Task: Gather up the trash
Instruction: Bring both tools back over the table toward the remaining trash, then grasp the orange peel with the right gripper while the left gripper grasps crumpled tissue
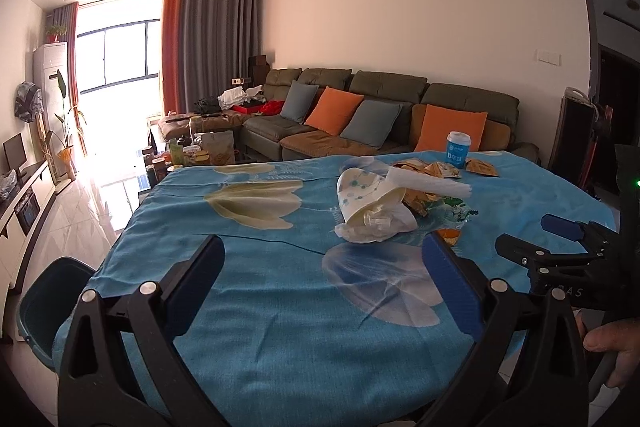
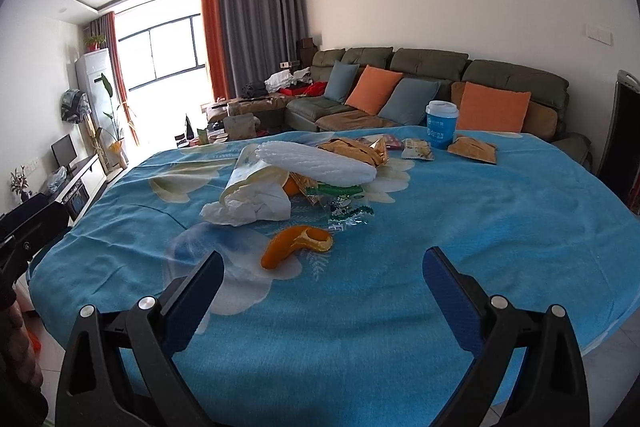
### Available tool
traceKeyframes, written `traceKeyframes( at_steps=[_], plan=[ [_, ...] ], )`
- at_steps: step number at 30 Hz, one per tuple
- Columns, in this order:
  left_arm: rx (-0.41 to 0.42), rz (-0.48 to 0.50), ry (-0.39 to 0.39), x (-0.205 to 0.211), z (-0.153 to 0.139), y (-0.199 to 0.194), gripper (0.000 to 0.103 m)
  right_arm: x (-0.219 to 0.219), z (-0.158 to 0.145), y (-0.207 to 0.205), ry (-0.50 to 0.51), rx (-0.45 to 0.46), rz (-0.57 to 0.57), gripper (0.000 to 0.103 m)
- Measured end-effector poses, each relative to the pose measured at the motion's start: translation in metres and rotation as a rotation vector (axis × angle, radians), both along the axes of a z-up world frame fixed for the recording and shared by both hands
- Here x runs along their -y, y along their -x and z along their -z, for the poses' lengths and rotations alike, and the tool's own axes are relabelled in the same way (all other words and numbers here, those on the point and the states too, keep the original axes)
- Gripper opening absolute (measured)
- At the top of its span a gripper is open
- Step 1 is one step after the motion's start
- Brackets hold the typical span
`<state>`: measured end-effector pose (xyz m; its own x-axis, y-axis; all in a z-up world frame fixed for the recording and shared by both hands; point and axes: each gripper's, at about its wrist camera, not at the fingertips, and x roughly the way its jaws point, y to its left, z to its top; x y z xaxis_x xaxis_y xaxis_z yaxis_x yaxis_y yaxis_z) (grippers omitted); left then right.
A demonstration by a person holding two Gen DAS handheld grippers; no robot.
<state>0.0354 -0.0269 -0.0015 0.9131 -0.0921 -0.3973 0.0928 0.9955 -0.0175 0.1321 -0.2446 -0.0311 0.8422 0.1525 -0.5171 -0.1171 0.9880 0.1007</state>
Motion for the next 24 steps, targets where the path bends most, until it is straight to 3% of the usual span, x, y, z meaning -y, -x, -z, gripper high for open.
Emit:
traceKeyframes(
  at_steps=[24],
  plan=[
    [-0.171,0.051,0.036,0.013,0.038,-0.115,0.097,-0.022,0.027,-0.087,0.016,-0.208,-0.082,0.094]
  ],
)
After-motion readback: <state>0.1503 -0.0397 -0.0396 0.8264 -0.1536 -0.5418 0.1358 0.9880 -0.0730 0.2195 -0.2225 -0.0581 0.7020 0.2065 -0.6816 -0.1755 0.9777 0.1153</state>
